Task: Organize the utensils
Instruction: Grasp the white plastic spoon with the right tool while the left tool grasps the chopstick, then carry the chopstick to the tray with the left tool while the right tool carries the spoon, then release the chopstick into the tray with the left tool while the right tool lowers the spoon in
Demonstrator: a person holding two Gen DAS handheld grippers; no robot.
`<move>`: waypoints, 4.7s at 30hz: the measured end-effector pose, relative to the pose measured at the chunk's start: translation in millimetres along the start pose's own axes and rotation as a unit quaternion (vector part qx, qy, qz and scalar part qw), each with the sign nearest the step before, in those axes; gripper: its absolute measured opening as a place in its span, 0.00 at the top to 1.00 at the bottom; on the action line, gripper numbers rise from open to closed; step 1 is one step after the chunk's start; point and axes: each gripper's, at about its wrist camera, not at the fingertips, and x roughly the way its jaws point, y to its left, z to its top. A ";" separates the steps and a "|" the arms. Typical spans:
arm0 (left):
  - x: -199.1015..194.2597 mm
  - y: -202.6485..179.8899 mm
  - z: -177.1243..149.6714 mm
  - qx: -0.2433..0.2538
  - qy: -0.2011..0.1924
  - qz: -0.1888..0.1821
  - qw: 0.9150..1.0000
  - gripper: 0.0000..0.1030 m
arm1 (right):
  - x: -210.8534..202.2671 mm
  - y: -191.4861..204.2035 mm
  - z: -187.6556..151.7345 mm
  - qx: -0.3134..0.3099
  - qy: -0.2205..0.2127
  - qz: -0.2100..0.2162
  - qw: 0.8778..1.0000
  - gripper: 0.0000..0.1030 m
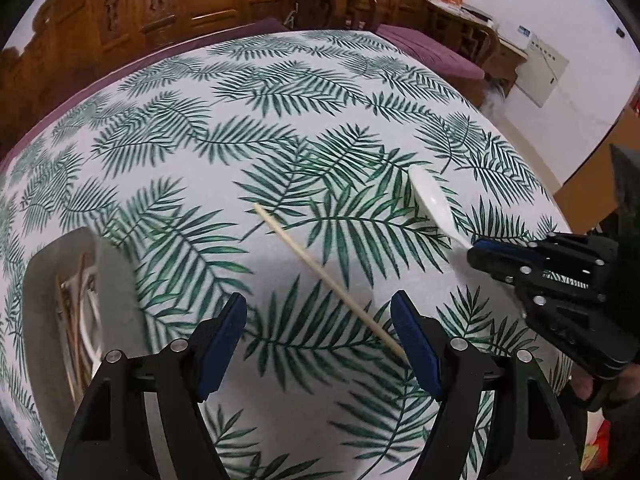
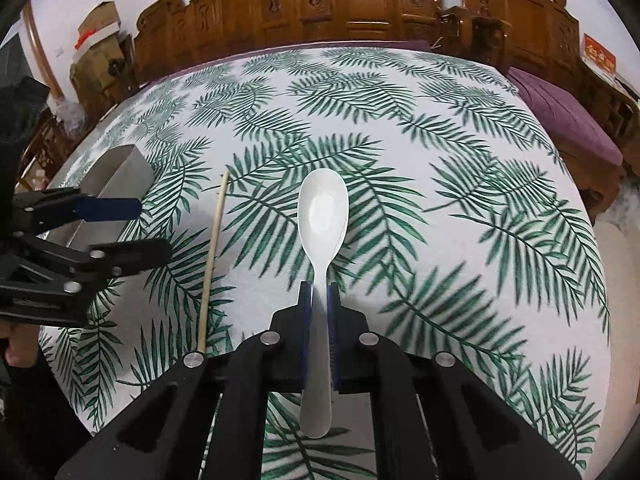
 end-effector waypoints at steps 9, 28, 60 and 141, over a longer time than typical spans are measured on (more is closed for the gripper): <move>20.3 -11.8 3.2 0.009 0.015 0.001 1.000 0.31 | -5.8 -10.7 -5.8 0.014 -0.003 0.000 1.000 0.91; 32.2 3.4 -10.6 -0.006 0.054 0.004 0.999 0.95 | -10.3 11.0 -13.3 0.012 -0.001 0.012 1.000 0.91; -95.1 62.2 -29.9 -0.017 -0.047 -0.003 0.999 0.96 | -39.7 93.1 21.9 -0.026 -0.033 0.030 0.999 0.91; -133.9 218.7 -111.4 -0.133 -0.071 0.044 0.988 0.16 | 13.4 258.1 65.3 -0.094 0.003 0.100 0.991 0.91</move>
